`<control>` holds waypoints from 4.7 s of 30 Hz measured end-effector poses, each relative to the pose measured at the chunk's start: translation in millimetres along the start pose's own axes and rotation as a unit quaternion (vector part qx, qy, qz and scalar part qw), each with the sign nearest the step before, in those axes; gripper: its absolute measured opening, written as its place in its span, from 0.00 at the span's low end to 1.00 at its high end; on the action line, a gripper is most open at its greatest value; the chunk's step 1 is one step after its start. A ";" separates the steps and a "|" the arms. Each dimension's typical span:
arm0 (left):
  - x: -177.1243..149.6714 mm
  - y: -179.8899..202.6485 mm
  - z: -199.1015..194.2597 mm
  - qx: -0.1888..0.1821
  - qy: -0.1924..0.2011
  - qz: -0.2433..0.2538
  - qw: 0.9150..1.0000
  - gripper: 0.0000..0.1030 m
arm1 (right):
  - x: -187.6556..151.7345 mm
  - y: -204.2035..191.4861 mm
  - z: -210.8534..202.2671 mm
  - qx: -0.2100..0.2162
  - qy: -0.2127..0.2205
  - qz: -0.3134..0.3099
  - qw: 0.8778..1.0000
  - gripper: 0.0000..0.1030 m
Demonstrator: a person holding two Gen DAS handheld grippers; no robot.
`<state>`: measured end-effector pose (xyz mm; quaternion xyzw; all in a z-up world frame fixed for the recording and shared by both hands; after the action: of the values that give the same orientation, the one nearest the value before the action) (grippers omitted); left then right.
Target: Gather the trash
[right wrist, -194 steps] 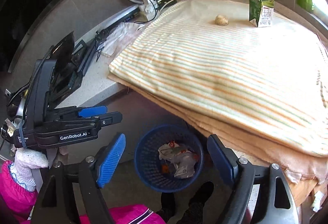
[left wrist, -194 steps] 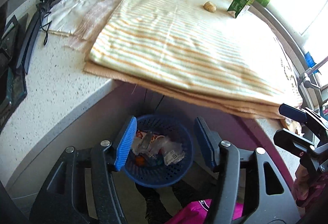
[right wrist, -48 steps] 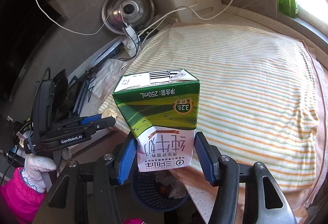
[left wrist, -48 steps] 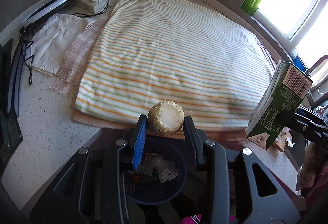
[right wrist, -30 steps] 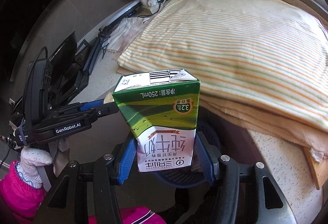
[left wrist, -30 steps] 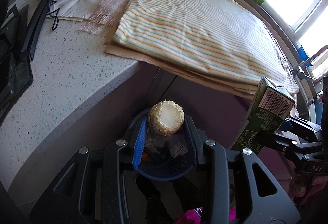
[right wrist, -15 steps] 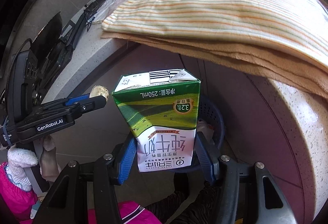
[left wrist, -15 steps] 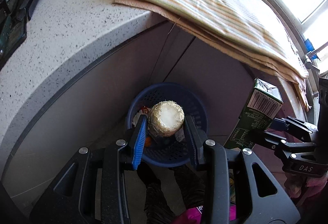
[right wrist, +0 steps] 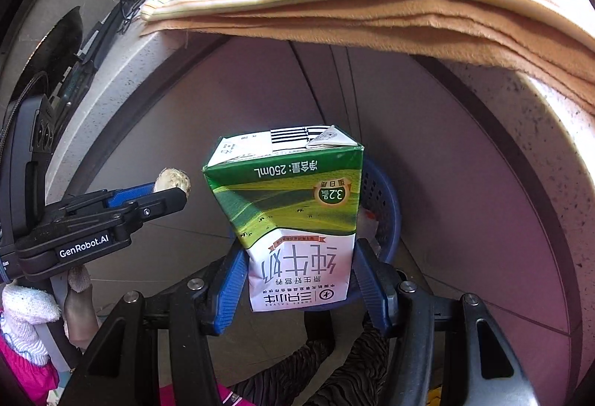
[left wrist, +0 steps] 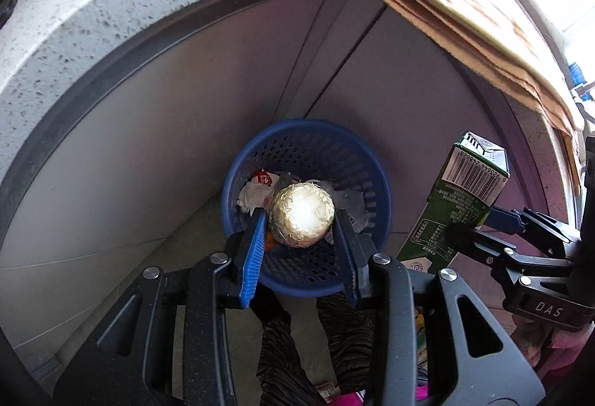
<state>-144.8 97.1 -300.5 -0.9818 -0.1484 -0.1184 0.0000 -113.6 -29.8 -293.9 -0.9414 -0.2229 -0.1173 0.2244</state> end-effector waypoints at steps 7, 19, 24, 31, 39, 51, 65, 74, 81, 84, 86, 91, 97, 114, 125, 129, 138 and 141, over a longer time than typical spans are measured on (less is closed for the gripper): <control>4.8 10.6 6.9 0.007 -0.004 0.007 1.000 0.35 | 2.8 8.0 9.8 -0.003 0.000 0.012 1.000 0.57; 8.5 20.3 3.4 0.012 -0.006 0.017 1.000 0.35 | 6.8 10.7 14.8 -0.005 0.002 0.017 1.000 0.59; 8.1 21.6 -0.5 0.014 -0.005 0.013 1.000 0.35 | 7.4 11.0 9.3 -0.002 0.004 0.016 1.000 0.59; 10.1 21.1 -18.1 0.017 0.007 0.013 1.000 0.35 | 13.6 7.1 -8.9 0.009 0.013 0.007 1.000 0.59; 18.3 15.8 -55.4 0.018 0.039 0.007 0.999 0.35 | 20.1 -3.1 -41.0 0.022 0.037 -0.008 0.999 0.59; 49.4 23.1 -129.5 0.004 0.119 -0.004 0.993 0.35 | 41.4 -20.5 -117.0 0.028 0.106 -0.045 0.993 0.59; 99.8 69.1 -197.7 -0.034 0.199 0.001 0.979 0.51 | 80.9 -25.3 -202.1 0.025 0.199 -0.070 0.977 0.72; 121.7 91.0 -236.4 -0.025 0.256 -0.009 0.966 0.82 | 101.4 -16.3 -247.2 0.014 0.265 -0.083 0.961 0.89; 133.3 99.1 -255.5 -0.009 0.284 -0.020 0.958 0.90 | 113.1 -5.9 -264.6 0.016 0.294 -0.074 0.953 1.00; 136.3 100.2 -261.9 -0.009 0.295 -0.030 0.955 0.96 | 117.7 -3.9 -270.4 0.021 0.302 -0.072 0.950 1.00; 138.3 101.1 -266.0 -0.006 0.302 -0.033 0.953 0.98 | 119.4 -2.7 -273.9 0.027 0.306 -0.071 0.949 1.00; 143.9 104.0 -273.0 -0.014 0.305 -0.041 0.951 0.98 | 123.3 -0.2 -280.0 0.037 0.313 -0.071 0.946 1.00; 146.5 110.5 -279.7 -0.006 0.315 -0.039 0.948 0.99 | 127.7 4.0 -283.5 0.041 0.316 -0.070 0.945 1.00; 154.3 127.9 -275.0 0.027 0.294 -0.032 0.955 1.00 | 133.4 13.4 -282.9 0.055 0.314 -0.059 0.946 1.00; 154.1 133.0 -276.3 0.034 0.297 -0.029 0.954 1.00 | 134.6 14.6 -280.7 0.058 0.311 -0.055 0.947 1.00; 154.2 133.8 -275.8 0.030 0.294 -0.030 0.955 1.00 | 134.8 15.2 -281.0 0.059 0.311 -0.055 0.947 1.00; 153.3 137.6 -277.0 0.038 0.295 -0.026 0.954 1.00 | 133.0 14.5 -280.0 0.060 0.309 -0.051 0.948 1.00; 152.7 137.4 -277.7 0.031 0.296 -0.027 0.954 1.00 | 132.8 14.5 -279.3 0.060 0.310 -0.048 0.948 1.00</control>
<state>-27.6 0.4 9.7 -0.8981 -0.1718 -0.3986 0.0713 -24.5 -125.2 -13.2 -0.8316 -0.1939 -0.4000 0.3328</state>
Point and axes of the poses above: each gripper's, at about its wrist camera, not at the fingertips, and z roughly the way its jaws point, y to its right, x to its top, the point moved 2 cm from there along z, roughly the way its jaws point, and after that the axes turned 13 degrees about x, right-handed, at the moved point
